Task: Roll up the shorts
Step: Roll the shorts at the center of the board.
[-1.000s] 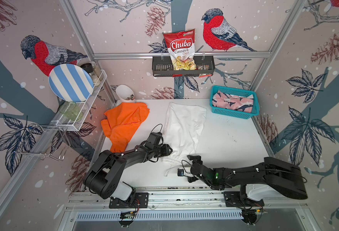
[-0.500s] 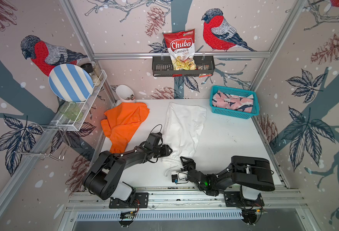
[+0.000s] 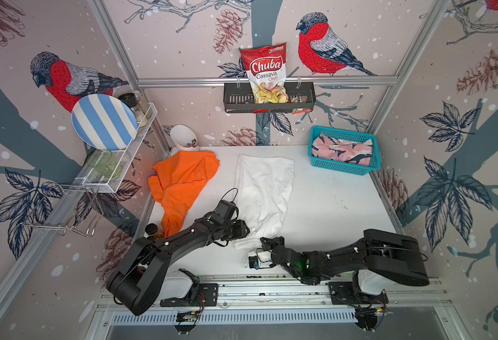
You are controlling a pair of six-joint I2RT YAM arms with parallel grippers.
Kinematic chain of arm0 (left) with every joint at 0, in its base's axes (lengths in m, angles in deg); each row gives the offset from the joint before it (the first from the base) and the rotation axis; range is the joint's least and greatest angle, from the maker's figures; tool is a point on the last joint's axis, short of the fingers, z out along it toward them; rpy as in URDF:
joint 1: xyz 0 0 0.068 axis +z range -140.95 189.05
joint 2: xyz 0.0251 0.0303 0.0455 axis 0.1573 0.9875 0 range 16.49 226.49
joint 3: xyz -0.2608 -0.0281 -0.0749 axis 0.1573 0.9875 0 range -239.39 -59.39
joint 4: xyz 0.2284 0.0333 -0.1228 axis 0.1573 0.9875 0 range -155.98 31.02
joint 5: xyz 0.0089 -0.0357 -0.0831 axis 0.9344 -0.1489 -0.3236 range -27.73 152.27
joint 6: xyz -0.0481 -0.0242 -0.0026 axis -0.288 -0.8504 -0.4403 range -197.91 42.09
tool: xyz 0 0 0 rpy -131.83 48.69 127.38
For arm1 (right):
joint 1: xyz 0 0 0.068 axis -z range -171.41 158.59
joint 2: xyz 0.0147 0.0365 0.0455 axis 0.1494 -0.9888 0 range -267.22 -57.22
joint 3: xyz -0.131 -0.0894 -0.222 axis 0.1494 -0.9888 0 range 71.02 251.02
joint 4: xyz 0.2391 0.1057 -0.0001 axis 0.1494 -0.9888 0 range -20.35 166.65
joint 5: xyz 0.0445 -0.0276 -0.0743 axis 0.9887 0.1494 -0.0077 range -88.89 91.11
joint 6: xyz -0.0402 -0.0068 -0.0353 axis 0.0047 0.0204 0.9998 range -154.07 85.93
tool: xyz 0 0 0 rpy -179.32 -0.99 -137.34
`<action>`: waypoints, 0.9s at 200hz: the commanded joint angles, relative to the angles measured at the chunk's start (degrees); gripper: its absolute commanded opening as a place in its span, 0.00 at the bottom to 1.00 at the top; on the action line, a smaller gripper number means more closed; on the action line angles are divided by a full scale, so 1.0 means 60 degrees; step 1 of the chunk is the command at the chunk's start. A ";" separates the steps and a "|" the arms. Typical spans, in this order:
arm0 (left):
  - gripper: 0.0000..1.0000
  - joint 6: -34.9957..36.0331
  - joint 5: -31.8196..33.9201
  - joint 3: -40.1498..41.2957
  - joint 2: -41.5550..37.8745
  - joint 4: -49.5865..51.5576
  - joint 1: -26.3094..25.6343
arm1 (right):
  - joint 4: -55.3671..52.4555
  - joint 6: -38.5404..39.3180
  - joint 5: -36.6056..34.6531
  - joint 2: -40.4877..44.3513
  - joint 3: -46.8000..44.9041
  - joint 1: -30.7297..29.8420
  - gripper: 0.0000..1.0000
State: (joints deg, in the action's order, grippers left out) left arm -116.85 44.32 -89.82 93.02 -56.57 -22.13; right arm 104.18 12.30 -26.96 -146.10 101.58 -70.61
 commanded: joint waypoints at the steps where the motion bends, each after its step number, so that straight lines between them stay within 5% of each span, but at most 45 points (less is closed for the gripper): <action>1: 0.45 -0.0009 0.0658 0.0034 0.0345 0.0487 -0.0071 | -0.2704 -0.2450 0.2207 0.0630 0.0469 0.0401 0.00; 43: 0.59 0.0051 0.2409 -0.0454 -0.1344 0.1132 -0.0143 | -0.4039 -0.4855 0.5906 0.1630 0.0765 0.2386 0.00; 95: 0.65 -0.0189 0.1484 -0.0792 -0.1914 0.1448 -0.0120 | -0.4339 -0.7604 1.0175 0.0319 0.1953 0.5064 0.00; 141: 0.65 -0.0548 0.1093 -0.0384 -0.2175 0.1818 -0.0260 | -0.4437 -0.9780 1.1852 -0.1337 0.2781 0.6353 0.00; 180: 0.67 -0.0513 0.1230 -0.0621 -0.2230 0.2026 -0.0326 | -0.4472 -1.0787 1.2100 -0.2330 0.3158 0.6830 0.00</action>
State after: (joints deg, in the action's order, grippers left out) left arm -119.97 51.77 -92.58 79.69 -46.21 -23.79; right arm 78.21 -46.21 42.65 -157.45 118.96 -30.67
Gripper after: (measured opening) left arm 0.670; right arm 0.097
